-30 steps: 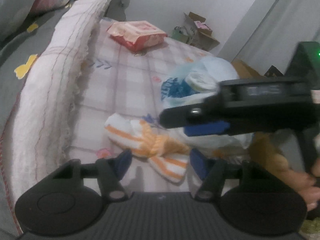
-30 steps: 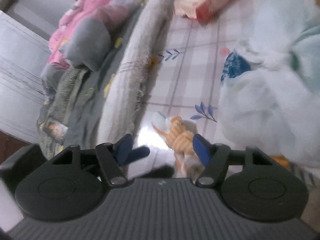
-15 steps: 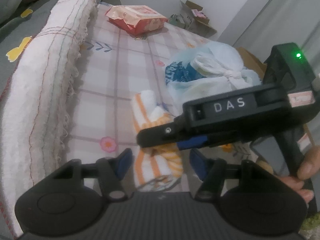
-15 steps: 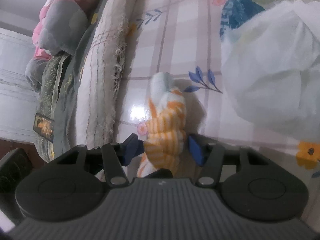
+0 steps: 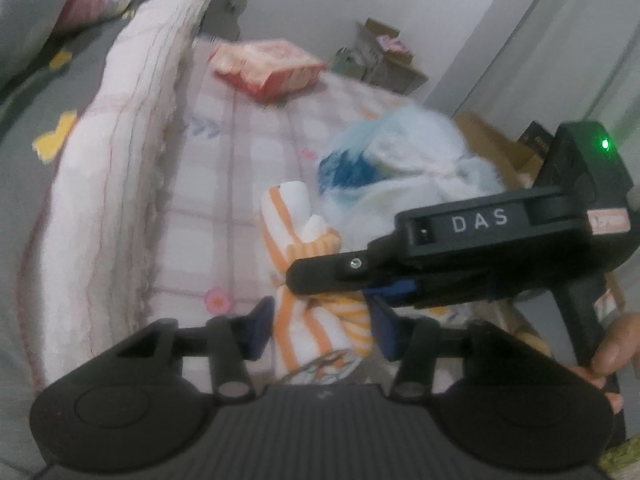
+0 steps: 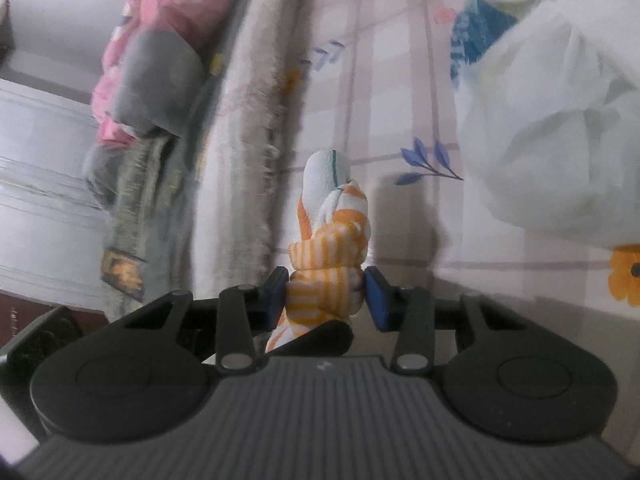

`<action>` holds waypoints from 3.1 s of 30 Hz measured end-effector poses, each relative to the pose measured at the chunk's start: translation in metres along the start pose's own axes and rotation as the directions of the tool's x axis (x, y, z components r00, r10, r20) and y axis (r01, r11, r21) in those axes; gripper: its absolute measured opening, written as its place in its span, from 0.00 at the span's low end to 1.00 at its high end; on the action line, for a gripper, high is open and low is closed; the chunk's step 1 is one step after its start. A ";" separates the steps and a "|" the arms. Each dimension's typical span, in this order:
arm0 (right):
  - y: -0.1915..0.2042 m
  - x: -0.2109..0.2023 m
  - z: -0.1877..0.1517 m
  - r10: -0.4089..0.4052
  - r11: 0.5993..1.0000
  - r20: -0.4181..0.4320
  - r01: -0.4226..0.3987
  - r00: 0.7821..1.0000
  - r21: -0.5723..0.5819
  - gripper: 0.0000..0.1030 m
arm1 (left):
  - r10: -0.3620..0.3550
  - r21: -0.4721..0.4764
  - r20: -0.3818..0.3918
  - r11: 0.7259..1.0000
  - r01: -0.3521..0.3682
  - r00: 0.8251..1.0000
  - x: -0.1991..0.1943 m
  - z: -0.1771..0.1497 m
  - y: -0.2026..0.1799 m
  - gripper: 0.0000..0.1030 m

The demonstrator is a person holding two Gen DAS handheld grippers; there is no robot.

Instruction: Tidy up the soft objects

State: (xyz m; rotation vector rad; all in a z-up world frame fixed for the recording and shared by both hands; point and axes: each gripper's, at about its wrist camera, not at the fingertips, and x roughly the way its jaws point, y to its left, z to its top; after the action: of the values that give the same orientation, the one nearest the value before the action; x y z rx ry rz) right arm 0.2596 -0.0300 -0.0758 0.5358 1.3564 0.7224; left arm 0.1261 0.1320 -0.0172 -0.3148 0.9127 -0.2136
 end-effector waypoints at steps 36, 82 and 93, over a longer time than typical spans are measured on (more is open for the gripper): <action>-0.165 -0.359 -0.072 -0.131 0.991 0.516 0.100 0.847 0.087 0.38 | -0.310 0.425 -0.105 0.845 0.324 0.945 0.068 0.026 -0.290 0.59; -0.156 -0.244 -0.037 -0.726 0.153 0.311 0.585 0.613 -0.796 0.48 | -0.259 0.276 -0.001 0.928 0.249 0.966 0.047 0.037 -0.222 0.61; -0.135 -0.339 -0.050 -0.513 0.633 0.451 0.677 0.730 -0.375 0.78 | -0.218 0.291 0.038 0.936 0.198 0.975 0.025 0.018 -0.217 0.79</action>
State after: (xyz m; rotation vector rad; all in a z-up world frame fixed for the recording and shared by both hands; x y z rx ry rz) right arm 0.2111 -0.3731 0.0489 -0.2586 0.8939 0.3833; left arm 0.1454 -0.0752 0.0519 -0.1480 0.7659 -0.5224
